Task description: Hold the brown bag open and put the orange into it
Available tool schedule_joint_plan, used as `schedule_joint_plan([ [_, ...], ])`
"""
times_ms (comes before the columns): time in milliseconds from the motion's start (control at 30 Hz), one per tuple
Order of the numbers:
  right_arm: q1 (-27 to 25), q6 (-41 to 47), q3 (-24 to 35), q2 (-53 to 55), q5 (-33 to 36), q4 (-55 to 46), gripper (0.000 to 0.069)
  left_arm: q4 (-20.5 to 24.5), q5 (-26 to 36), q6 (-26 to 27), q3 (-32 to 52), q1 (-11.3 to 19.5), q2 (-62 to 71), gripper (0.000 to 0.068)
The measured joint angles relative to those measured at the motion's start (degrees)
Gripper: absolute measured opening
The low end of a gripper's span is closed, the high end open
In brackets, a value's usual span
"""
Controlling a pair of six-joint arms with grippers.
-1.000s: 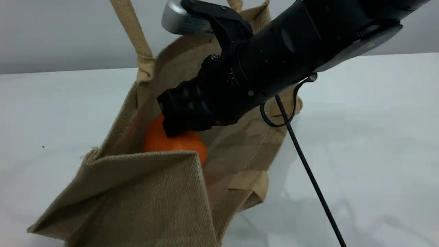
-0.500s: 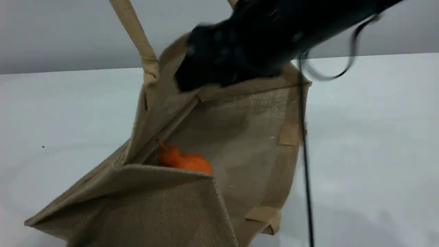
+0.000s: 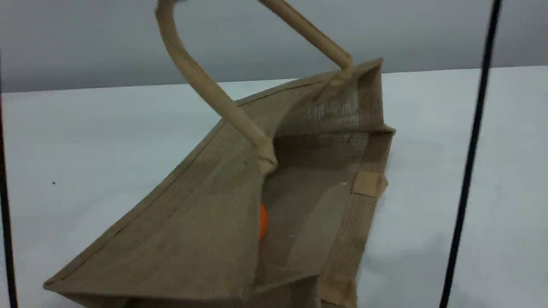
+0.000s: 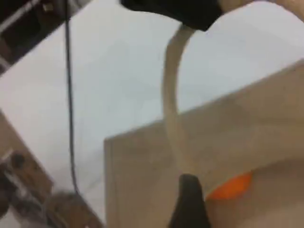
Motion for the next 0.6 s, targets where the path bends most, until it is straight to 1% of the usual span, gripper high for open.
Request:
schedule_joint_plan([
  [133, 0.0, 13.56, 0.0, -3.96, 5.95, -14.59, 0.0476, -0.74, -3.29, 0.3, 5.08, 0.0, 0.0, 0.0086],
  [200, 0.0, 19.83, 0.0, -5.71, 9.48, -20.92, 0.0476, -0.74, -5.14, 1.26, 7.38, 0.0, 0.0, 0.0091],
  [333, 0.0, 29.04, 0.0, -9.88, 15.89, -32.31, 0.0476, -0.87, -9.8, 2.34, 11.6, 0.0, 0.0, 0.0122],
  [433, 0.0, 34.16, 0.0, -13.6, 19.22, -38.85, 0.0476, -1.29, -13.44, 3.45, 14.41, 0.0, 0.0, 0.0178],
  [467, 0.0, 35.18, 0.0, -14.98, 20.06, -40.93, 0.0476, -1.84, -14.55, 3.78, 15.04, 0.0, 0.18, 0.021],
  [567, 0.0, 38.22, 0.0, -18.71, 22.23, -46.02, 0.0477, -4.53, -16.02, 5.83, 15.49, 0.0, 1.37, 0.0292],
  [600, 0.0, 39.19, 0.0, -19.66, 22.64, -47.52, 0.0477, -6.26, -16.36, 6.77, 15.49, 0.0, 1.96, 0.0325],
])
